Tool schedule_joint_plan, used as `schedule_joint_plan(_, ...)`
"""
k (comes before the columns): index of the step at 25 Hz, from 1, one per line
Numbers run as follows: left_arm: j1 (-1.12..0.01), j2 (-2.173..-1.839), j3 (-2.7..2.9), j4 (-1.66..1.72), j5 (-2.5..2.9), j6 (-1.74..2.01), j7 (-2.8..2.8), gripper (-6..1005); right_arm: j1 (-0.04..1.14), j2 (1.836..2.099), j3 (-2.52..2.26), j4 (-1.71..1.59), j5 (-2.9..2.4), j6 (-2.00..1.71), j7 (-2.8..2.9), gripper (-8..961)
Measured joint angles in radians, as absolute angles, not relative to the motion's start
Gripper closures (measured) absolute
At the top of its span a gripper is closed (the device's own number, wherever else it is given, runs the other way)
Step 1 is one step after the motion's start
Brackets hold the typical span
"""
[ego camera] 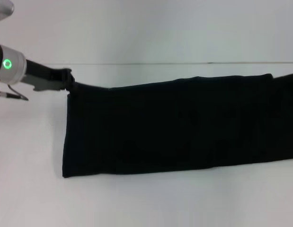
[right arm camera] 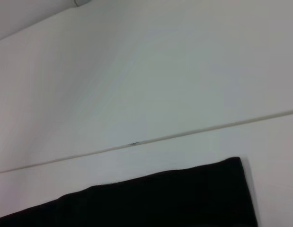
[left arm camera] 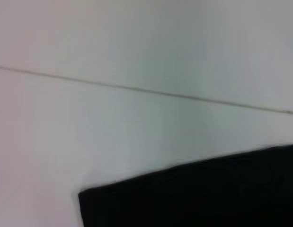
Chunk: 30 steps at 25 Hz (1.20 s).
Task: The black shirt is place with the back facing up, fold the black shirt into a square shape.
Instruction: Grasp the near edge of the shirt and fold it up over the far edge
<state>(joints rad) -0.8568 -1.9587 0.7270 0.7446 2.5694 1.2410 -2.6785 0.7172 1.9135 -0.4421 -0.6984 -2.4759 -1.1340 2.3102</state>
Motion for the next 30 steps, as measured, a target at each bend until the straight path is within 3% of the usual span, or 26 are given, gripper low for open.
schedule_joint_plan(7, -0.879, -1.948, 0.736, 0.752, 2.575, 1.161, -2.694, 952, 0.744, 1.919, -0.465, -0.703, -2.471, -1.047, 2.338, 879)
schedule_joint_plan(14, -0.893, -1.970, 0.753, 0.676, 2.630, 1.009, -2.705, 951, 0.781, 1.974, -0.609, -0.583, -2.476, -0.748, 2.340, 879)
schedule_joint_plan(18, -0.892, -1.974, 0.757, 0.655, 2.633, 0.969, -2.705, 951, 0.809, 1.991, -0.670, -0.540, -2.477, -0.632, 2.340, 879)
schedule_joint_plan(30, -0.888, -1.981, 0.763, 0.624, 2.634, 0.886, -2.700, 950, 0.820, 1.995, -0.682, -0.518, -2.476, -0.567, 2.358, 875)
